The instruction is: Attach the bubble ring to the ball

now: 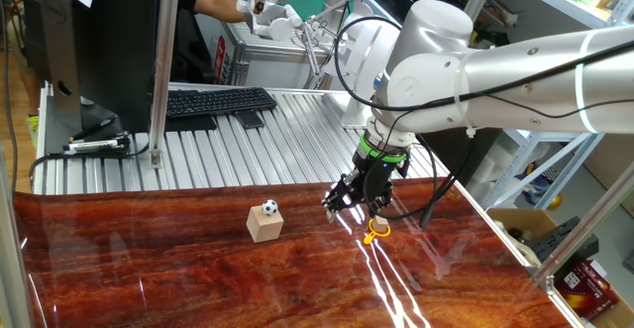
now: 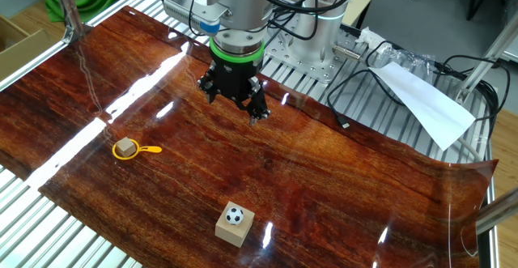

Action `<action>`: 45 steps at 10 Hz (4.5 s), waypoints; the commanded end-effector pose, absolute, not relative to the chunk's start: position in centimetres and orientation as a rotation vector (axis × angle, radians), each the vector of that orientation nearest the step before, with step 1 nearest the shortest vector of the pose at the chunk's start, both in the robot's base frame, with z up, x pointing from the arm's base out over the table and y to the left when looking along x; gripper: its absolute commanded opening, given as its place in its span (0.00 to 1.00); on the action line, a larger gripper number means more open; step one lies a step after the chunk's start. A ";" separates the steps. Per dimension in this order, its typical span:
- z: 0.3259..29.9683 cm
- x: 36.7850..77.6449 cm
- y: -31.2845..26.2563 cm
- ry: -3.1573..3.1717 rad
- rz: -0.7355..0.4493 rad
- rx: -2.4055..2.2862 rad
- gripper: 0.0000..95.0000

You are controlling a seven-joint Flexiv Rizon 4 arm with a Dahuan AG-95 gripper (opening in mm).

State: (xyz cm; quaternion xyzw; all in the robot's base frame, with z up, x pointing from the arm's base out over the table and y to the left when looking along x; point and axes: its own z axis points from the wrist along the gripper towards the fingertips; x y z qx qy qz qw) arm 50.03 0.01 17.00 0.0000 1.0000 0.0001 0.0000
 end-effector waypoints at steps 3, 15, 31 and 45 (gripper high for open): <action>16.9 50.0 0.0 3.118 0.067 0.278 0.00; 16.5 49.4 0.2 3.114 0.065 0.271 0.00; 12.6 51.5 -1.9 3.087 0.068 0.393 0.00; 9.2 57.0 -6.7 3.010 0.032 0.801 0.00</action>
